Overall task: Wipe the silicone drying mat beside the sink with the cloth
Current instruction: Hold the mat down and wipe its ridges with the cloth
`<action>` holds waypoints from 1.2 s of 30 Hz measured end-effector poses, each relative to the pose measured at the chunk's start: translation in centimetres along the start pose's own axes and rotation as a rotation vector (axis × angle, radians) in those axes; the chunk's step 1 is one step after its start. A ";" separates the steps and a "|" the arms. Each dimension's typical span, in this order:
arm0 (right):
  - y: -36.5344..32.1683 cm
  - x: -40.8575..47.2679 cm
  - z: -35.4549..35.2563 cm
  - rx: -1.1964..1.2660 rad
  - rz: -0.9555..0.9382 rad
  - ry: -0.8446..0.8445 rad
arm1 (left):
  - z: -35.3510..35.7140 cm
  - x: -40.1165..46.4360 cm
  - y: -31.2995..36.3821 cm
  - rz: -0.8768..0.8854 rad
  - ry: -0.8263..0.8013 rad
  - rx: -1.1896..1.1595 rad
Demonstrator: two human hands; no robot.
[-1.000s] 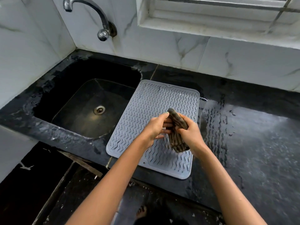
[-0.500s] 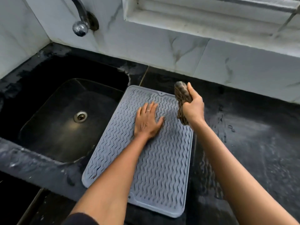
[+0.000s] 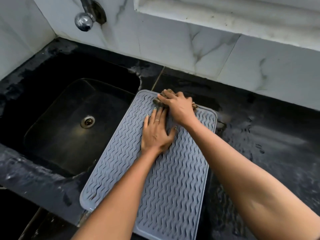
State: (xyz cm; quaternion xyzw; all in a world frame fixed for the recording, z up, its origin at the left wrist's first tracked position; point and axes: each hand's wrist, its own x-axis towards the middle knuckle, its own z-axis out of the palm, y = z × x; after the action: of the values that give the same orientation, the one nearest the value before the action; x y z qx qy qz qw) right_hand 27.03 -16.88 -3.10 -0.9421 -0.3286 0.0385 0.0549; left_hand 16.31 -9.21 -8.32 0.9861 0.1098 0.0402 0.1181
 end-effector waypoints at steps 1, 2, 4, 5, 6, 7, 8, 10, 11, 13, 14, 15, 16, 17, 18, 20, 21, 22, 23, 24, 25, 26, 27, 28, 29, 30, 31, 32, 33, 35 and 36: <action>0.6 -0.1 -0.2 -0.017 0.015 0.003 | 0.0 0.0 0.0 0.002 -0.008 0.014; 1.2 -0.3 -0.4 -0.031 0.034 0.001 | -0.1 0.0 0.0 0.002 -0.012 0.021; 2.6 -1.0 -0.7 -0.048 0.058 -0.003 | -0.1 0.0 0.1 0.000 -0.016 0.014; 3.4 -1.6 -0.8 -0.055 0.067 -0.002 | -0.1 0.0 0.2 0.000 -0.018 0.010; 4.3 -2.2 -0.9 -0.065 0.075 0.003 | -0.1 0.1 0.2 0.000 -0.020 0.004; 5.3 -3.0 -1.0 -0.086 0.086 0.014 | -0.2 0.0 0.2 0.003 -0.022 -0.001; 6.3 -3.7 -1.1 -0.109 0.095 0.024 | -0.2 0.0 0.2 0.004 -0.024 -0.003; 8.3 -5.3 -1.3 -0.156 0.113 0.031 | -0.2 -0.1 0.2 0.007 -0.031 -0.007; 9.0 -5.9 -1.4 -0.183 0.112 0.027 | -0.3 -0.2 0.2 0.004 -0.035 -0.014; 9.7 -6.5 -1.2 -0.216 0.114 0.019 | -0.6 -0.2 0.3 0.001 -0.020 -0.029; 9.6 -6.3 -1.5 -0.190 0.139 0.021 | -0.8 -0.2 0.3 0.025 0.006 -0.025; 9.1 -5.9 -2.0 -0.140 0.179 0.020 | -1.1 -0.2 0.4 0.082 0.028 -0.010; 8.6 -5.3 -2.6 -0.095 0.216 0.012 | -1.3 -0.1 0.6 0.171 0.030 0.005; 7.8 -4.6 -3.2 -0.073 0.232 0.011 | -1.5 0.1 0.7 0.262 -0.009 0.017; 6.9 -4.1 -3.6 -0.057 0.230 0.024 | -1.5 0.3 0.7 0.316 -0.069 0.013; 5.1 -3.5 -3.8 0.021 0.209 0.079 | -1.3 0.7 0.7 0.321 -0.153 -0.001; 4.1 -3.4 -3.6 0.067 0.194 0.083 | -1.2 0.7 0.6 0.309 -0.161 0.004; 3.4 -3.6 -3.2 0.087 0.179 0.060 | -1.2 0.7 0.6 0.302 -0.157 0.019; 2.9 -3.9 -2.5 0.068 0.168 0.020 | -1.1 0.7 0.7 0.299 -0.154 0.035; 2.7 -4.3 -1.8 0.020 0.164 -0.005 | -1.1 0.8 0.7 0.299 -0.147 0.047; 2.8 -4.8 -1.2 -0.026 0.167 -0.004 | -1.1 0.8 0.7 0.297 -0.146 0.059; 3.1 -5.0 -0.9 -0.051 0.171 0.018 | -1.1 0.9 0.6 0.296 -0.144 0.068; 3.5 -5.1 -0.9 -0.057 0.183 0.041 | -1.1 0.9 0.6 0.295 -0.147 0.067; 4.0 -5.2 -1.0 -0.045 0.200 0.061 | -1.1 0.9 0.6 0.293 -0.152 0.063; 4.5 -5.3 -1.0 -0.035 0.219 0.083 | -1.2 0.9 0.6 0.292 -0.158 0.062; 5.1 -5.5 -1.1 -0.037 0.239 0.106 | -1.2 0.8 0.7 0.290 -0.159 0.064; 5.7 -5.8 -1.2 -0.044 0.261 0.123 | -1.2 0.8 0.7 0.289 -0.162 0.062; 6.3 -6.4 -1.2 -0.052 0.287 0.133 | -1.3 0.7 0.7 0.289 -0.165 0.058; 6.9 -7.2 -1.3 -0.057 0.312 0.138 | -1.4 0.7 0.7 0.290 -0.167 0.056; 7.8 -8.4 -1.3 -0.068 0.355 0.139 | -1.5 0.7 0.7 0.293 -0.161 0.056; 8.0 -8.7 -1.4 -0.071 0.370 0.136 | -1.5 0.7 0.7 0.295 -0.160 0.055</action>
State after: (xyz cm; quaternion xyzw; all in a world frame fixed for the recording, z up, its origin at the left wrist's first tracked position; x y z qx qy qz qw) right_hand 25.29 -28.67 -2.45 -0.9882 -0.1463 -0.0273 0.0356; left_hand 16.98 -9.37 -6.63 0.9944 -0.0448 -0.0246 0.0921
